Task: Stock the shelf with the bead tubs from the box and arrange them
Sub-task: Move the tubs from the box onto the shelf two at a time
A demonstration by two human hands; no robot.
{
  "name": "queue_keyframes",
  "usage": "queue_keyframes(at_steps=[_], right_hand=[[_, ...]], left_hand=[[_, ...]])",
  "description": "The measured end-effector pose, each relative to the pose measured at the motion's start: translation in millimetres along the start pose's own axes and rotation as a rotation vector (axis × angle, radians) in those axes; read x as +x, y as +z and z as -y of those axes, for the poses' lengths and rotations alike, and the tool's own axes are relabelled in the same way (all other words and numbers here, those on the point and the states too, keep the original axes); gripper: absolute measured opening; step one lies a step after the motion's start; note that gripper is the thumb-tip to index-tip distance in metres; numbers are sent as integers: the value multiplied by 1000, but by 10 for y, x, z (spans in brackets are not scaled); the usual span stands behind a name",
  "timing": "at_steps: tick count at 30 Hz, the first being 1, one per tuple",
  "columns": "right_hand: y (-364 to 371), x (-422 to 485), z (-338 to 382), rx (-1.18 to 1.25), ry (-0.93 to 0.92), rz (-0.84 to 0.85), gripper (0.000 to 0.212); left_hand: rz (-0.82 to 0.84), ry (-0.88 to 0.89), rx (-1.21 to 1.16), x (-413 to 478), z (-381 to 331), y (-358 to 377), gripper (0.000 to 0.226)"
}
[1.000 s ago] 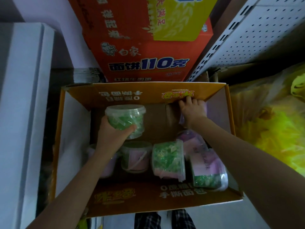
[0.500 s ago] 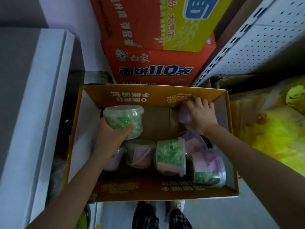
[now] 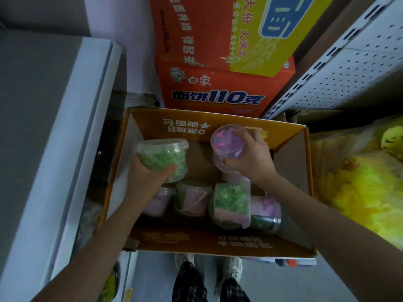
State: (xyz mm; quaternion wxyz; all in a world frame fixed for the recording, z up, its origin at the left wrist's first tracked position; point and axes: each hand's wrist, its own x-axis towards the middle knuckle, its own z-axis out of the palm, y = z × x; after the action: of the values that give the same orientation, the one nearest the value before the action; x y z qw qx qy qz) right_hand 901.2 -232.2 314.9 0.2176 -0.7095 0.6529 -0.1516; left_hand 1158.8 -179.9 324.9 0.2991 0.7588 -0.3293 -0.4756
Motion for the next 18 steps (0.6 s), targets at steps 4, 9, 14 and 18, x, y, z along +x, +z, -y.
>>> queue_keyframes(at_steps=[4,9,14,18], right_hand=[[295,152,119,197,261,78,64],[466,452,215,250,333,147,64],[575,661,372,257,330,269,52],[644,758,406,287,489,336,45]], left_hand=[[-30,13,34,11,70,-90,83],[-56,-39,49,113,202,-201,93],[-33,-45,32,107,237,-238,90],[-22,-32,45,91,228,-255,90]])
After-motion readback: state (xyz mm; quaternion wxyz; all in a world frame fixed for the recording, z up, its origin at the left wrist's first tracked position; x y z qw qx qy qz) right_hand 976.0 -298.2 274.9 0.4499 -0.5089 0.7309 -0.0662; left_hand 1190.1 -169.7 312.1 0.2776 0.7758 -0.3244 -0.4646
